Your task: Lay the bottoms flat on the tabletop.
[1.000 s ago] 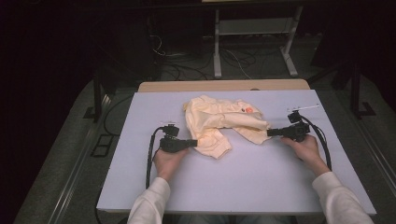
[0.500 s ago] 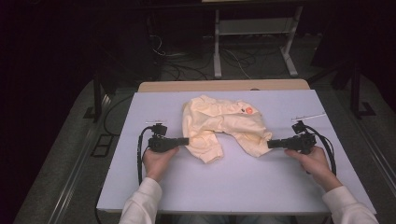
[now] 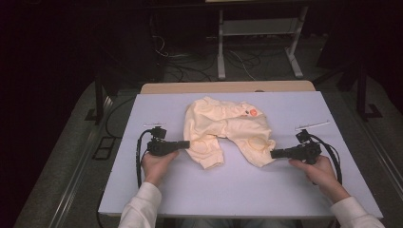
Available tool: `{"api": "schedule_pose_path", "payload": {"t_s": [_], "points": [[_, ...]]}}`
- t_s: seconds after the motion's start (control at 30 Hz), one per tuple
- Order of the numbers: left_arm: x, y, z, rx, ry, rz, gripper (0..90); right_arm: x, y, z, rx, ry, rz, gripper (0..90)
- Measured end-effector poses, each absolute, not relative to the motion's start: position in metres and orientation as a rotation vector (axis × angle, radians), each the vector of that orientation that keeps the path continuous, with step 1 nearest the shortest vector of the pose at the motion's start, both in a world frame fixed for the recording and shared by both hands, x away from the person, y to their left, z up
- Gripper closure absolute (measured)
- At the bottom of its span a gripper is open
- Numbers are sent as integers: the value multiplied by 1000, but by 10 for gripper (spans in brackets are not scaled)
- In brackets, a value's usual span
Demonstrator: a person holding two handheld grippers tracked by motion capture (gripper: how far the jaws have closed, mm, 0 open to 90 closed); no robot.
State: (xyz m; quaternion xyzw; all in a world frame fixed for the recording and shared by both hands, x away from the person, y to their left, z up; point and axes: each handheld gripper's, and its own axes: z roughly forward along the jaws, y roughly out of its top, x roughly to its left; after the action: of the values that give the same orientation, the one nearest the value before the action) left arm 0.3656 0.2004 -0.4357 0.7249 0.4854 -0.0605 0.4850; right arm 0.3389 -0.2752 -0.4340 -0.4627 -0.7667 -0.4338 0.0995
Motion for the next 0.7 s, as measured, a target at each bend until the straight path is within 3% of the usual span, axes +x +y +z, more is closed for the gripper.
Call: {"api": "schedule_pose_path", "payload": {"t_s": [0.7], "points": [[358,205,-435,1769,1165,-185,869,310,-259,-435,-1249,-2275,-1210,858]]}}
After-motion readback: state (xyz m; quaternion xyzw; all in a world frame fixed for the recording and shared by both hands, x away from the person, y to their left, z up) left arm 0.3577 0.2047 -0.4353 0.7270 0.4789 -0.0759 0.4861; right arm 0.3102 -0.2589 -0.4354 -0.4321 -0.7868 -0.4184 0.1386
